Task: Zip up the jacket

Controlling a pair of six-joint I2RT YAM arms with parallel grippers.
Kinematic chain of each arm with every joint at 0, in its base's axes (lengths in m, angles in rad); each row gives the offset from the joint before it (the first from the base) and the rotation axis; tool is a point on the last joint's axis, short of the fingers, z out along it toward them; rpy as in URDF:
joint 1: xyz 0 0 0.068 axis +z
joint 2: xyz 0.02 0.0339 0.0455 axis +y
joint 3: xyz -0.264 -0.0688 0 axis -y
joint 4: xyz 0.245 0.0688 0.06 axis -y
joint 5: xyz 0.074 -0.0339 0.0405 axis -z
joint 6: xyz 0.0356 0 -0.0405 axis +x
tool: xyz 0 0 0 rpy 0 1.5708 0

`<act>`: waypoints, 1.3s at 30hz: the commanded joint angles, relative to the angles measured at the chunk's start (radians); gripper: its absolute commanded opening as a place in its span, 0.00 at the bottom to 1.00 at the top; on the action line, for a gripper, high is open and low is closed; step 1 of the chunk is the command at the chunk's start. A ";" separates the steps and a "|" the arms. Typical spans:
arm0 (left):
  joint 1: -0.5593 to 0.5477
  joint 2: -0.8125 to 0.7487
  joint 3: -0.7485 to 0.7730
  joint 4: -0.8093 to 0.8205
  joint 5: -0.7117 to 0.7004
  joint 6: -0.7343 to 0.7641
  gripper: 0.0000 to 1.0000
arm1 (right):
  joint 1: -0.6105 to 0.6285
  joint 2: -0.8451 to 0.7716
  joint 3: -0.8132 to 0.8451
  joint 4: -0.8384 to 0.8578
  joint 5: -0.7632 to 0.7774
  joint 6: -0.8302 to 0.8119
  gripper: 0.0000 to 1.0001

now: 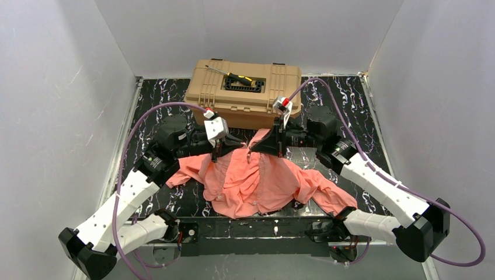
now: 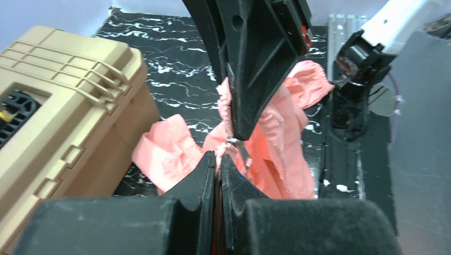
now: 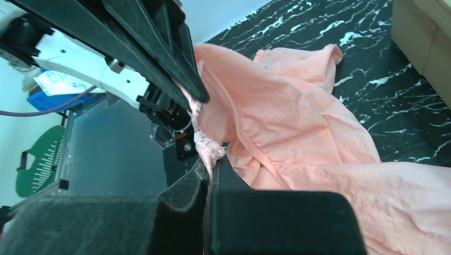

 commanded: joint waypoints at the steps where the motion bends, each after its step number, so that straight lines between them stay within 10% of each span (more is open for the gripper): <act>1: -0.016 -0.033 0.069 -0.062 0.075 -0.137 0.00 | -0.003 -0.013 0.060 0.038 -0.064 0.101 0.01; 39: -0.036 -0.052 0.085 -0.068 0.030 -0.040 0.00 | 0.005 0.044 0.156 -0.046 -0.200 0.086 0.01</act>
